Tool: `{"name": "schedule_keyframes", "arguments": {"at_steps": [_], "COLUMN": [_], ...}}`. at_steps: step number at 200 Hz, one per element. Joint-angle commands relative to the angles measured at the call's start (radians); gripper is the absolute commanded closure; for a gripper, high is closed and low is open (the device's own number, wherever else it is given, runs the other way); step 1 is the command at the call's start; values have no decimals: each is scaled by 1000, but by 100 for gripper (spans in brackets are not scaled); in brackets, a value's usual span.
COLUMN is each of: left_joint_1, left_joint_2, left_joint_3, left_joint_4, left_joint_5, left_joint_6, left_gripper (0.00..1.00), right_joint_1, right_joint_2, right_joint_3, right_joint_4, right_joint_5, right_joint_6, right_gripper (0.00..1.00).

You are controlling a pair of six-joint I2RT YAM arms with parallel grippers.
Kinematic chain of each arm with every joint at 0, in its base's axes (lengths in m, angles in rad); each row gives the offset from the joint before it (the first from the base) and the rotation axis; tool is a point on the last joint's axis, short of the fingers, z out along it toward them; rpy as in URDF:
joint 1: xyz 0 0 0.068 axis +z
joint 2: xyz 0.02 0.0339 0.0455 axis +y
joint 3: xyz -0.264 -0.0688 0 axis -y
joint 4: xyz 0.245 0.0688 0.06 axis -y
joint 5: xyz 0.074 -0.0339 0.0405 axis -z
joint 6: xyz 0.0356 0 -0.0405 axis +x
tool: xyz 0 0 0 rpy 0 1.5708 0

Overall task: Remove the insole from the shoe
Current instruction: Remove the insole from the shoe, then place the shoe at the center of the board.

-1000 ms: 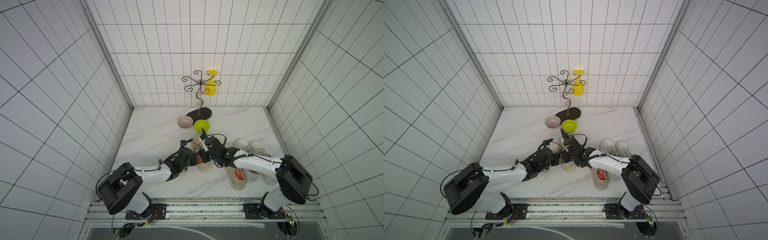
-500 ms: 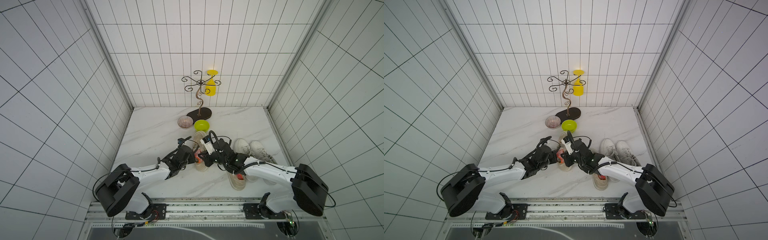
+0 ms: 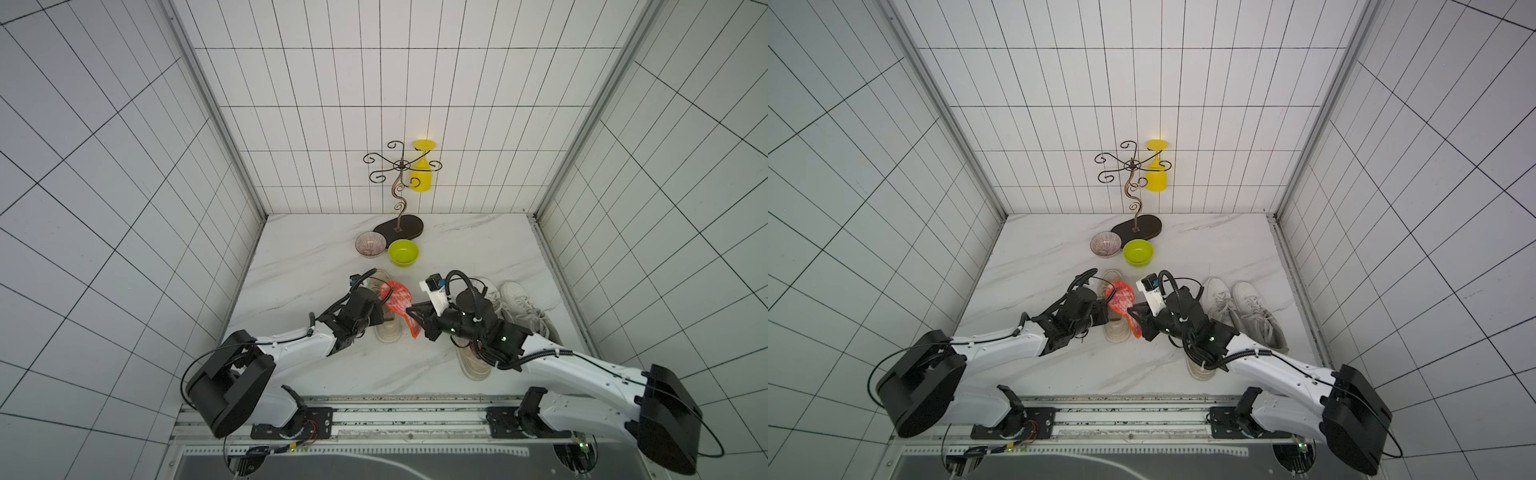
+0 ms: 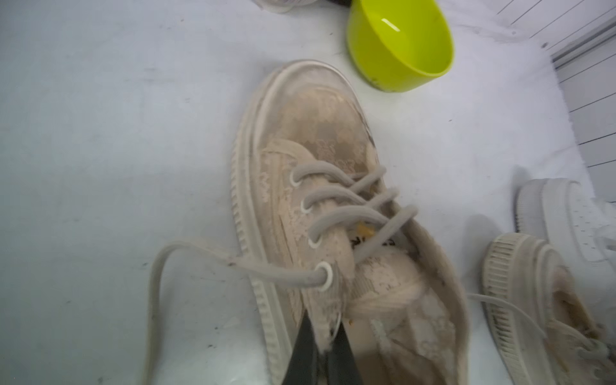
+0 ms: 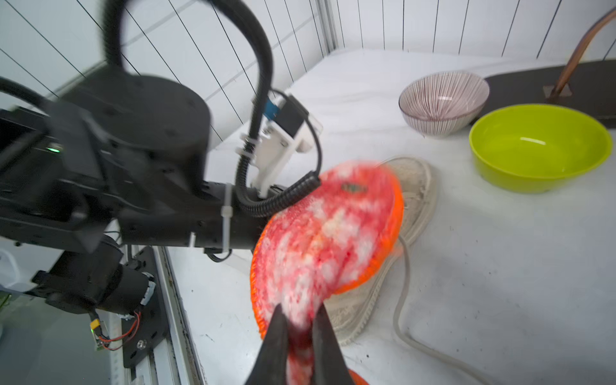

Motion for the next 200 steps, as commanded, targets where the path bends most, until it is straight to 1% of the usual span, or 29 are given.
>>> {"name": "schedule_keyframes", "arguments": {"at_steps": [1,19,40,56,80,93,104,128,137,146,156,169,180,200], "left_joint_1": [4,7,8,16,109,156,183,227,257,283,296,326,352,387], "left_joint_2": [-3,-51,-141,-218,-328,-369,-380,-330,-297,-261,-212,-141,-74,56], "left_joint_3": [13,14,-1,-24,-41,-41,-22,76,117,148,193,261,312,451], "left_joint_4": [-34,-87,-169,-242,-322,-324,-336,-349,-351,-318,-304,-308,-295,-356], "left_joint_5": [-50,-74,-72,-84,-95,-130,-185,-231,-216,-178,-180,-199,-186,-185], "left_joint_6": [37,67,107,131,157,191,224,353,369,423,469,492,530,584], "left_gripper": [100,100,100,100,100,100,100,100,100,100,100,100,100,100], "right_joint_1": [11,9,-6,-34,-71,-75,-77,-79,-79,-81,-81,-82,-82,-82], "right_joint_2": [-30,-52,-81,-81,-74,-69,-63,-56,-52,-47,-41,-30,-22,-8], "right_joint_3": [-51,-51,-59,-54,-61,-62,-63,-64,-66,-66,-64,-60,-58,-53], "right_joint_4": [78,47,6,-32,-41,-38,-36,-40,-40,-40,-44,-49,-50,-55], "right_joint_5": [1,68,196,235,239,246,250,263,263,263,263,254,244,231], "right_joint_6": [1,3,13,24,45,58,67,86,91,98,109,118,124,138], "right_gripper": [100,100,100,100,100,100,100,100,100,100,100,100,100,100]}}
